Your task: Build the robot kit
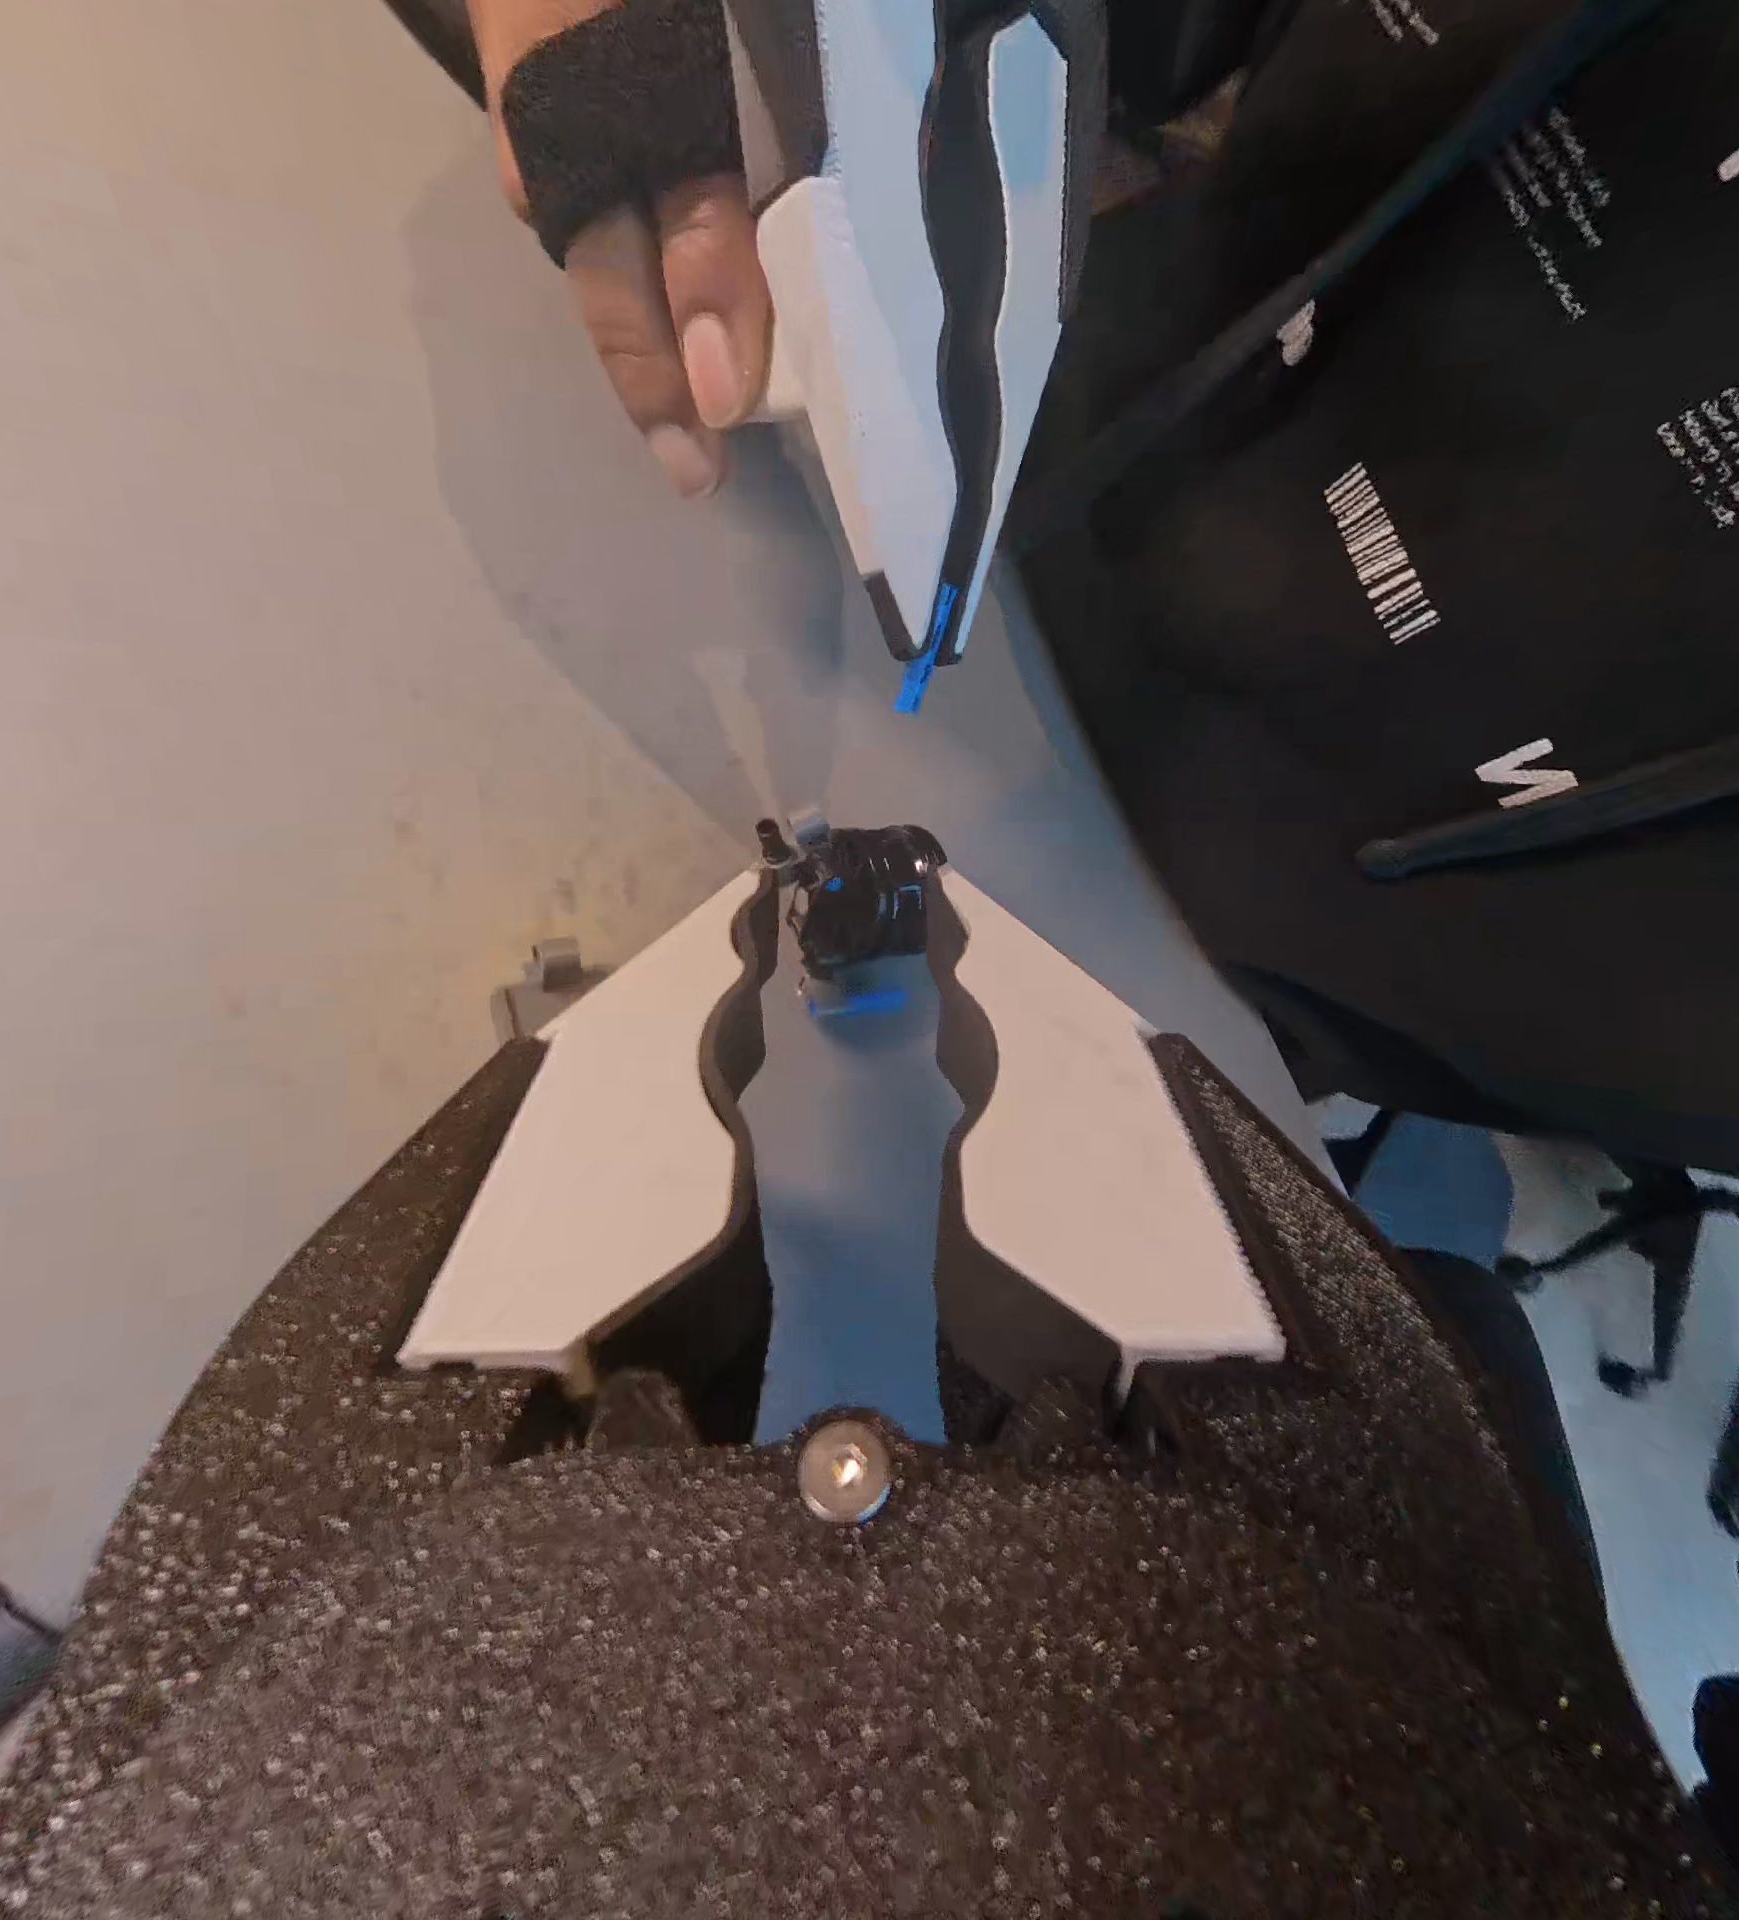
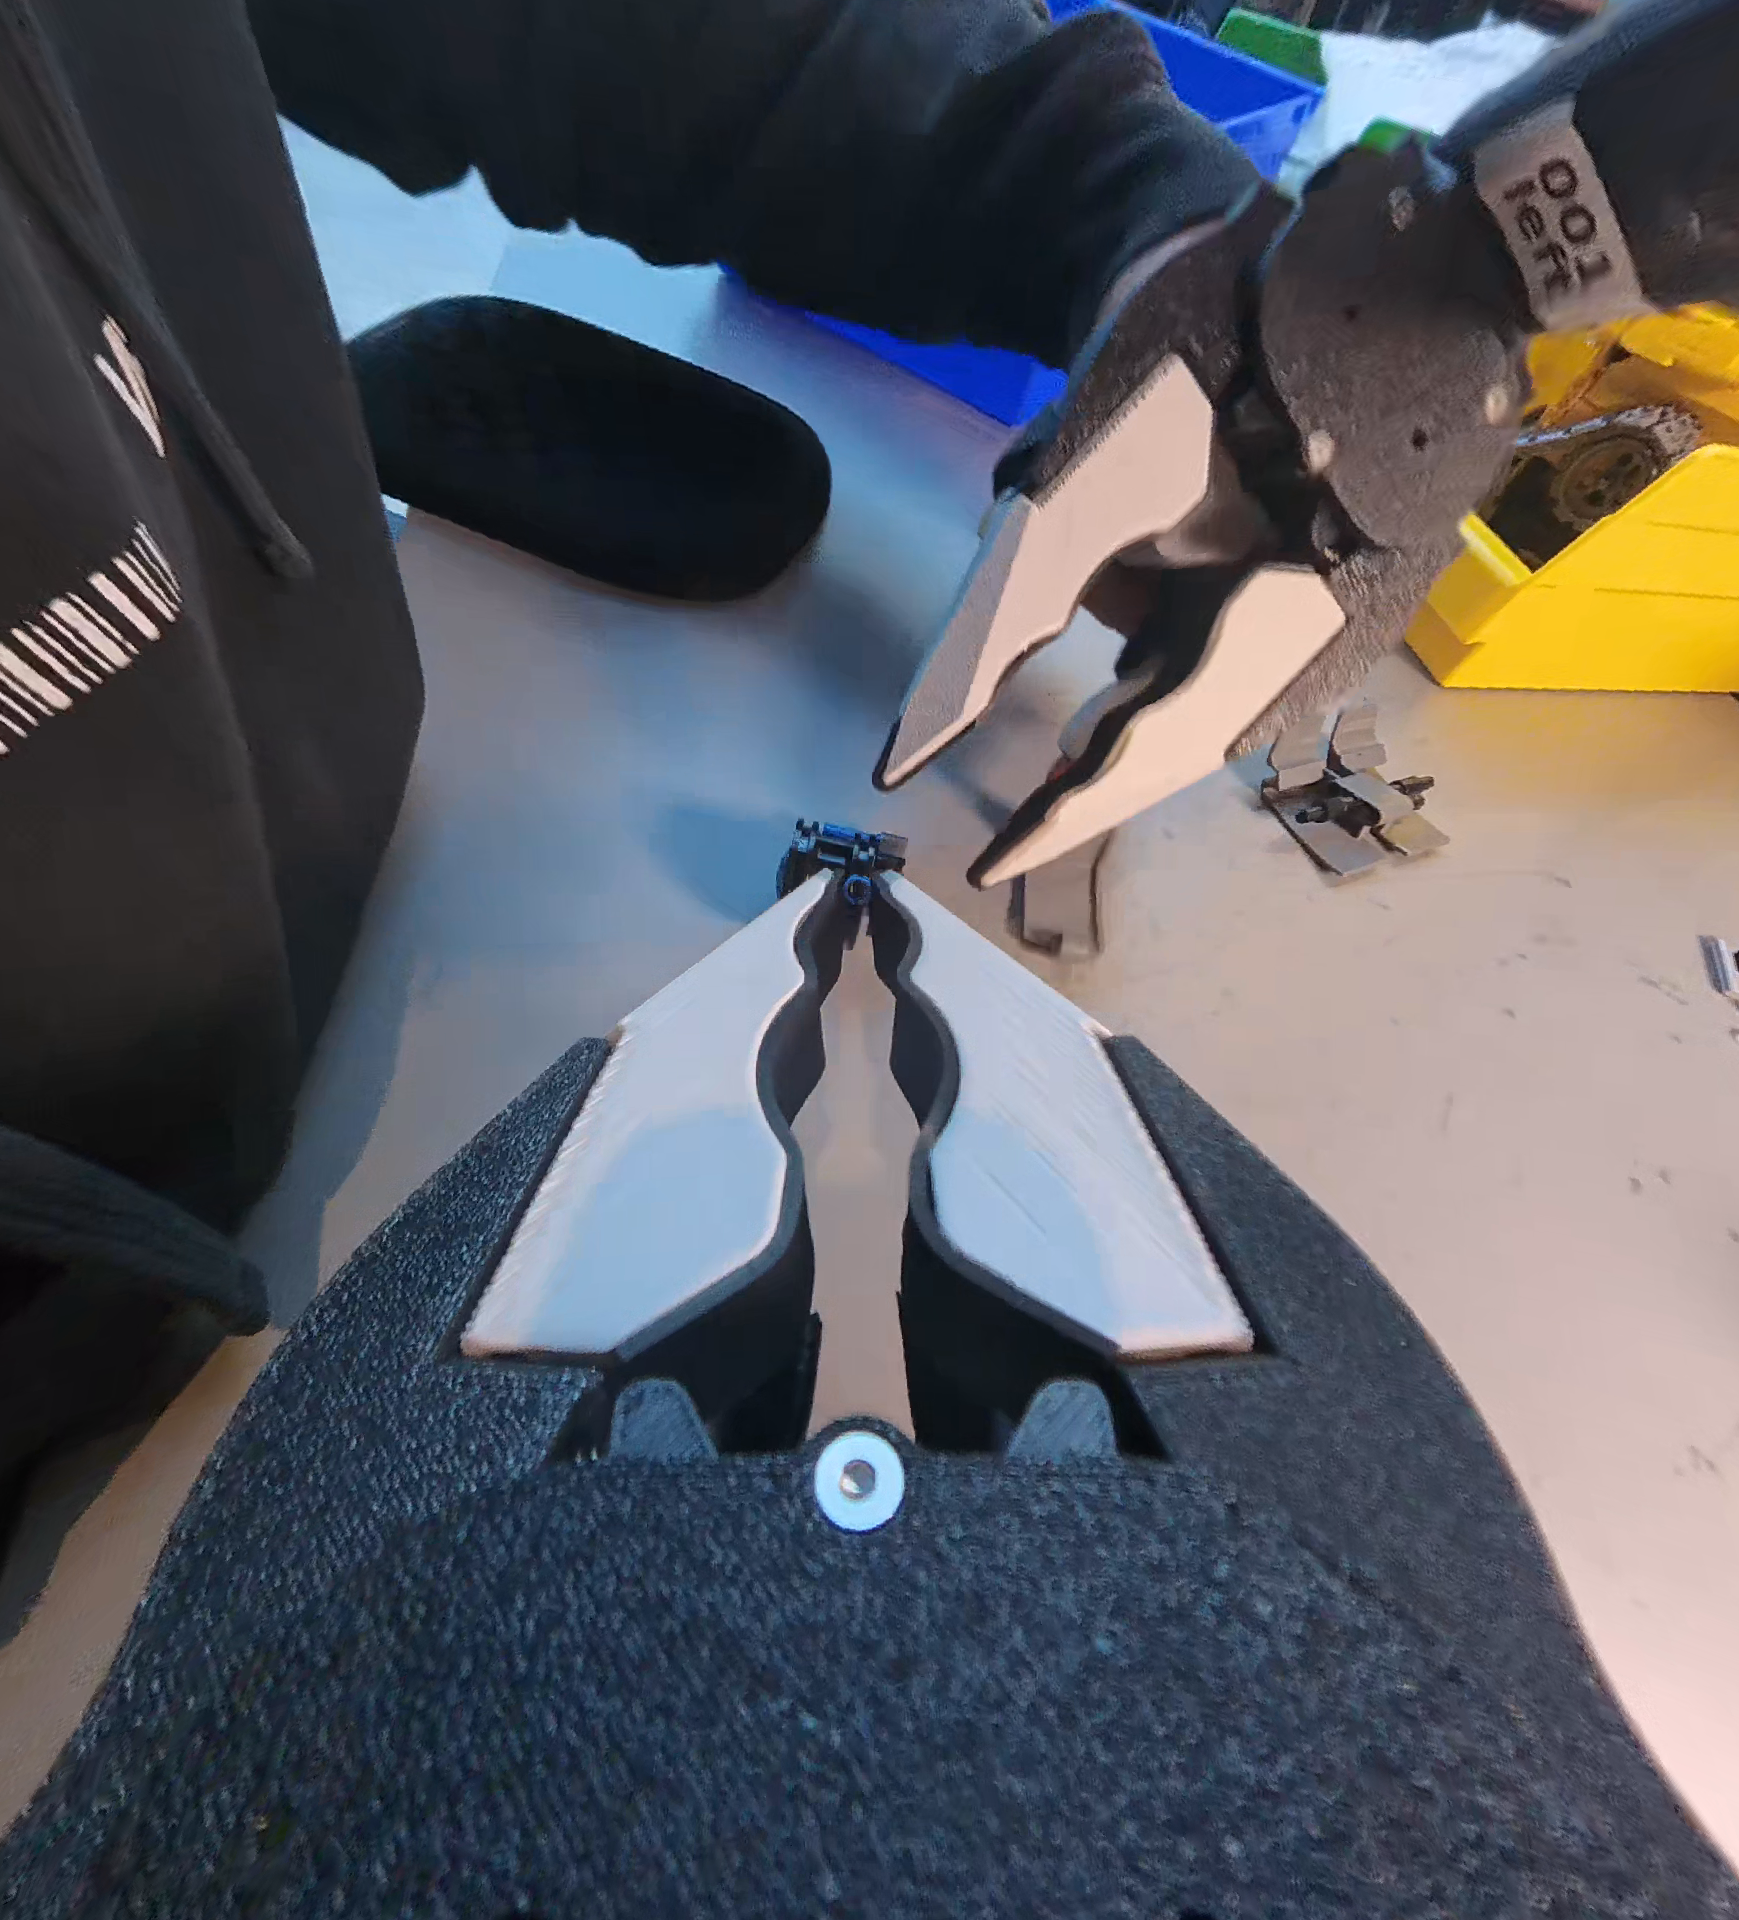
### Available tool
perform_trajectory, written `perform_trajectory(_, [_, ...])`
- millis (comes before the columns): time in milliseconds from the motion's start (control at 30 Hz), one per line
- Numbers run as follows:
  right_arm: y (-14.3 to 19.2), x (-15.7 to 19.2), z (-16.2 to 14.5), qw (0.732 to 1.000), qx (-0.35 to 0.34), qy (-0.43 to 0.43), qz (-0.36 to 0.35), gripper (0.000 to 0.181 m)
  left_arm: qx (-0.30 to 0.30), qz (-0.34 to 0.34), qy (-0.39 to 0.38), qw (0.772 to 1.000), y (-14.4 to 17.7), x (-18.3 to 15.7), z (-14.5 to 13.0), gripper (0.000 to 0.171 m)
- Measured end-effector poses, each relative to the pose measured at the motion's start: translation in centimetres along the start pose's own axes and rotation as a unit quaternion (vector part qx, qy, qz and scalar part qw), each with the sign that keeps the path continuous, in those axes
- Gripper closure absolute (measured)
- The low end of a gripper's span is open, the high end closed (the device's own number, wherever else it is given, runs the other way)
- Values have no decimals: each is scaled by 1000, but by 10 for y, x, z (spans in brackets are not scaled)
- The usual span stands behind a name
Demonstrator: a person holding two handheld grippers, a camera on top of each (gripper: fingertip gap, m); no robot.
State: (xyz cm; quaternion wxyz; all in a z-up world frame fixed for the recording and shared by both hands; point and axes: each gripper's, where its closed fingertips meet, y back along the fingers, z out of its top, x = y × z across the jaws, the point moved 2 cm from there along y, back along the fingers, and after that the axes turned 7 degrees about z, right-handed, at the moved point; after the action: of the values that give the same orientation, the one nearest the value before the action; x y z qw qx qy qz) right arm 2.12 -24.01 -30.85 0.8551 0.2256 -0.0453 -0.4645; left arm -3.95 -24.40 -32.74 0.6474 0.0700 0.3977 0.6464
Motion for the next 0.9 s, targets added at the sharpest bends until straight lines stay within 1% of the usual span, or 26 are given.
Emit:
perform_trajectory(100, [5, 1, 5, 1000, -6, -1, 1, 177, 35, -25, -25, 999, -4, 9, 4, 145])
perform_trajectory(267, [19, -2, 4, 1000, -4, -8, -14, 176, 87, -65, -55, 993, -9, 16, 2, 149])
perform_trajectory(400, [31, -2, 2, 999, -12, -23, -27, 176, 100, -96, -73, 988, -16, 16, 1, 154])
perform_trajectory(633, [40, -2, 2, 998, -21, -35, -42, 176, 104, -146, -71, 981, -19, 10, 2, 161])
perform_trajectory(767, [39, -2, 2, 998, -19, -34, -42, 176, 106, -177, -45, 978, -18, 4, 1, 156])
perform_trajectory(900, [38, -3, 2, 998, -20, -34, -43, 176, 119, -176, -40, 976, -17, -2, -3, 144])
